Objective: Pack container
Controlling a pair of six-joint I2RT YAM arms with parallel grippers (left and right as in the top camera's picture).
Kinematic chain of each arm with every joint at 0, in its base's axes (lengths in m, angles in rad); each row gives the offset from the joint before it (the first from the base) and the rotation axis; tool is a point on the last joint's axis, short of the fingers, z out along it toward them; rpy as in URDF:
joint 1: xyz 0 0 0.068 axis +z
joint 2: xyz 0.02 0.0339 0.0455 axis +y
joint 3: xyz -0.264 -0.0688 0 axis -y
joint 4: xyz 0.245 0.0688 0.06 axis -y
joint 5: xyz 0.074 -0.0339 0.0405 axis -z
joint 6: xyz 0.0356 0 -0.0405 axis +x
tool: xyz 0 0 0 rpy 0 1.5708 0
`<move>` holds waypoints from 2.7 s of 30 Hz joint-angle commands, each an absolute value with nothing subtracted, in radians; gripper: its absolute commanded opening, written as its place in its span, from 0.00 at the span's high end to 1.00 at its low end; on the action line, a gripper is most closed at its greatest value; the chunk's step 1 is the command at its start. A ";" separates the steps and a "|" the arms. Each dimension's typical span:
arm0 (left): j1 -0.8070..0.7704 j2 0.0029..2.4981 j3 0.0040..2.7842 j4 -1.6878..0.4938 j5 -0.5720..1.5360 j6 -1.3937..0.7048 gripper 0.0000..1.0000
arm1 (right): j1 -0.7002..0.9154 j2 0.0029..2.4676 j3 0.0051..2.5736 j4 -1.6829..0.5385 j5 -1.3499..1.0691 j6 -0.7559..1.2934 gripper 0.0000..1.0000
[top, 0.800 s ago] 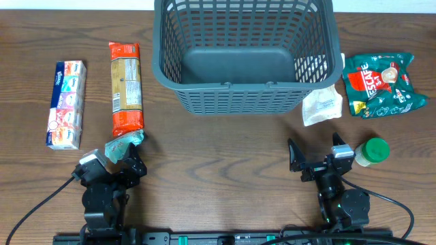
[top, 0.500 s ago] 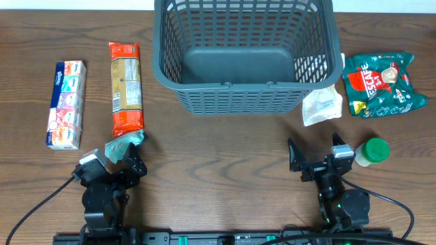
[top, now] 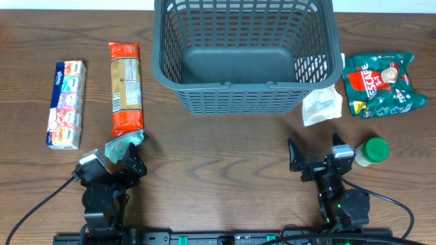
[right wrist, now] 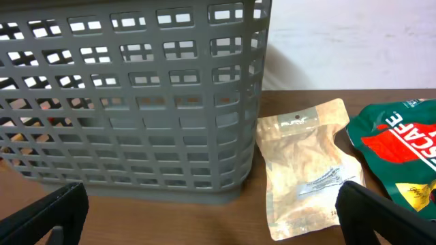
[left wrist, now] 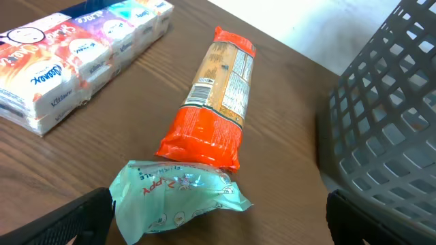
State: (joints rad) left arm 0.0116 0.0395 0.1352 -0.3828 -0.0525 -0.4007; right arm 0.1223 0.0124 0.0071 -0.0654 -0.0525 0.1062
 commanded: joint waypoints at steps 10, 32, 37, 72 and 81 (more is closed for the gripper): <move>0.017 0.043 0.118 -0.402 -0.064 -0.412 0.02 | 0.130 0.009 0.006 -0.070 -0.057 0.118 0.01; 0.017 0.043 0.118 -0.401 -0.064 -0.412 0.01 | 0.130 0.009 0.006 -0.070 -0.057 0.118 0.01; 0.017 0.043 0.118 -0.402 -0.064 -0.412 0.01 | 0.130 0.009 0.006 -0.070 -0.057 0.118 0.01; 0.017 0.554 0.506 -0.452 -0.040 -0.314 0.02 | 0.078 0.389 0.492 -0.481 -0.113 0.283 0.01; 0.017 0.912 0.859 -0.603 -0.036 -0.307 0.02 | -0.089 0.765 1.055 -1.029 -0.098 0.226 0.01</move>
